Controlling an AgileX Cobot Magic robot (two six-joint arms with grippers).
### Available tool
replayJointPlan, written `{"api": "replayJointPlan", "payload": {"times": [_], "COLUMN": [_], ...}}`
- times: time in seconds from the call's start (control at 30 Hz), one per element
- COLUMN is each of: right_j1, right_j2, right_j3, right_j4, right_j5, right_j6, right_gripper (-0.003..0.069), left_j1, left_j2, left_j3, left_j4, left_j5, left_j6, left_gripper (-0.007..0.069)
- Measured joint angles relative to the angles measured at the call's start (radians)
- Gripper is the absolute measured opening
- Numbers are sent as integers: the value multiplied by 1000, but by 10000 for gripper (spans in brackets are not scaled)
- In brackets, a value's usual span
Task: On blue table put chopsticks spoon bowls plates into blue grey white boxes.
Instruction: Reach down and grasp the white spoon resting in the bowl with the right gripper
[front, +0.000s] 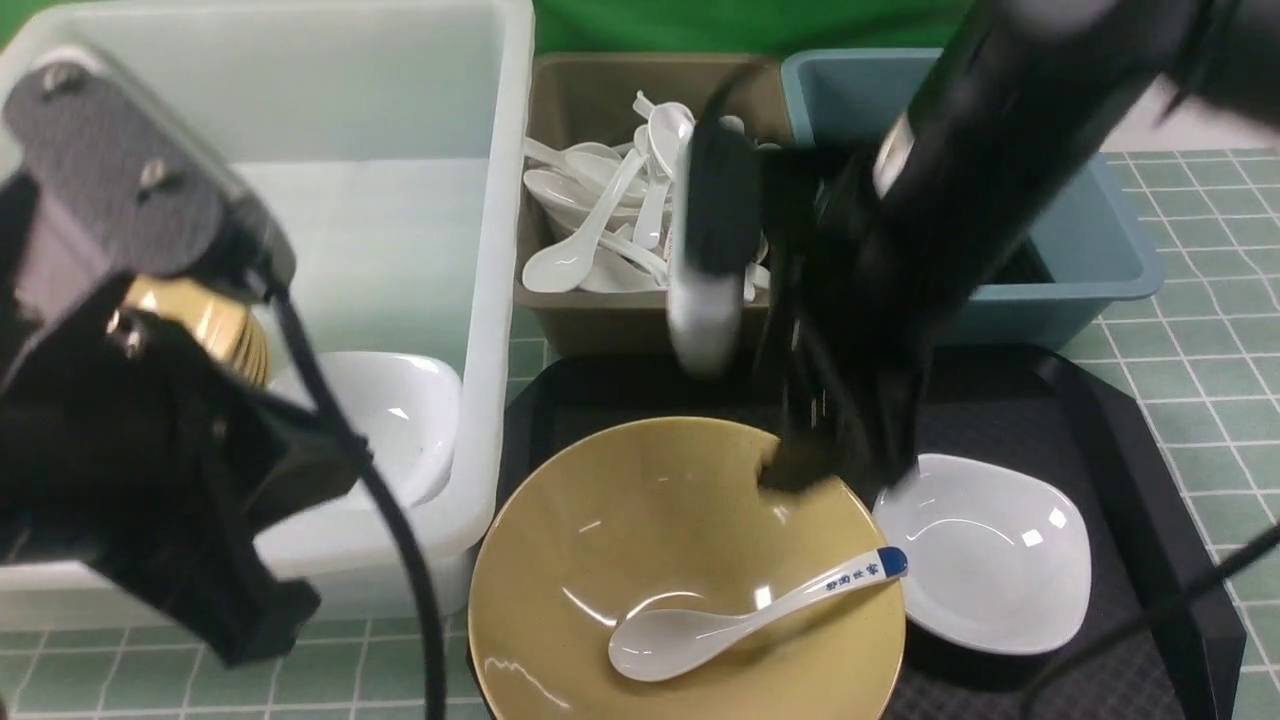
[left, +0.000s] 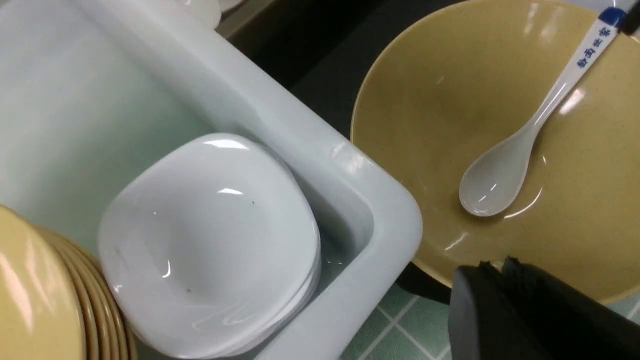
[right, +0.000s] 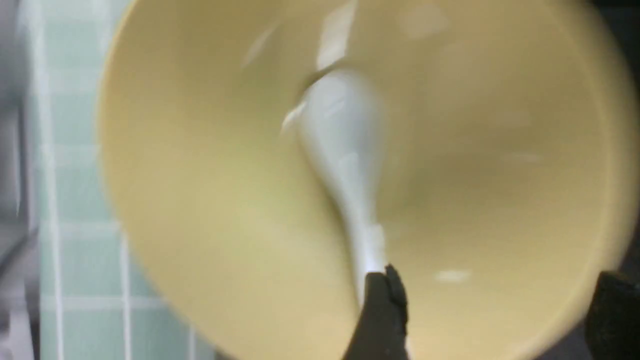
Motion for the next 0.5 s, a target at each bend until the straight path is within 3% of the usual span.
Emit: {"api": "replayJointPlan", "payload": {"times": [0.37,0.5], "right_j1": [42,42], "right_j2": [184,249], "right_j3": [61,61], "right_j4": [-88,-92], "right_j5": [-23,-29], "right_j6": [-35,-37], "right_gripper": [533,441], "left_j1": [0,0], "left_j2": [-5,-5], "left_j3": [84,86], "left_j4": [-1,-1], "left_j5": [-41,-83], "left_j6": [1,1], "left_gripper": [6,6]}}
